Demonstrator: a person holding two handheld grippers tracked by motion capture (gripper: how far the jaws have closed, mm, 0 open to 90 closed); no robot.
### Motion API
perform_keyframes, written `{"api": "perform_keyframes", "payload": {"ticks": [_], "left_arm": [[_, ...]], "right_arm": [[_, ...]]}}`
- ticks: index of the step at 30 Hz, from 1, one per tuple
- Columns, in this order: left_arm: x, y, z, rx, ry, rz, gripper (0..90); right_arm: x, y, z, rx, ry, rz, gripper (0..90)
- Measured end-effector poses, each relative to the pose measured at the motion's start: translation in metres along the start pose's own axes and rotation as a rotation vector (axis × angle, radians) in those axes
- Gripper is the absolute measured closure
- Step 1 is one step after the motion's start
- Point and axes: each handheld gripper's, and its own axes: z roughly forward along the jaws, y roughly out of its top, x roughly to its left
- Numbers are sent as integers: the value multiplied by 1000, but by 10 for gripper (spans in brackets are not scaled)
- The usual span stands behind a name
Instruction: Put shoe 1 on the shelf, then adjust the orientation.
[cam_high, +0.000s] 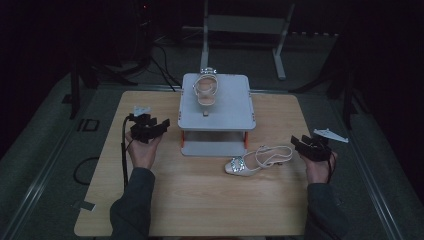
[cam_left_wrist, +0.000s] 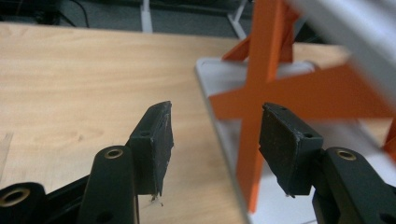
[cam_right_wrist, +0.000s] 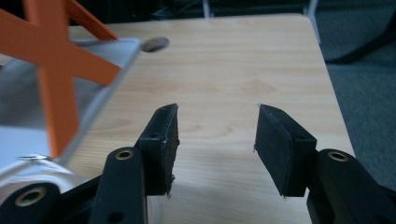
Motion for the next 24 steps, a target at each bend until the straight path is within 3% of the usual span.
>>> {"api": "perform_keyframes", "payload": {"ticks": [5,10,20,24], "left_arm": [[4,-29,5,19,0,2,444],[10,-51,10,50,5,12,436],[9,-71,22,69,9,34,428],[5,-76,28,59,-8,18,429]], "right_arm": [[12,9,-9,-19,28,-58,484],[23,11,-10,0,53,-121,493],[41,12,-9,25,132,-212,499],[51,13,-7,38,185,-265,506]]}}
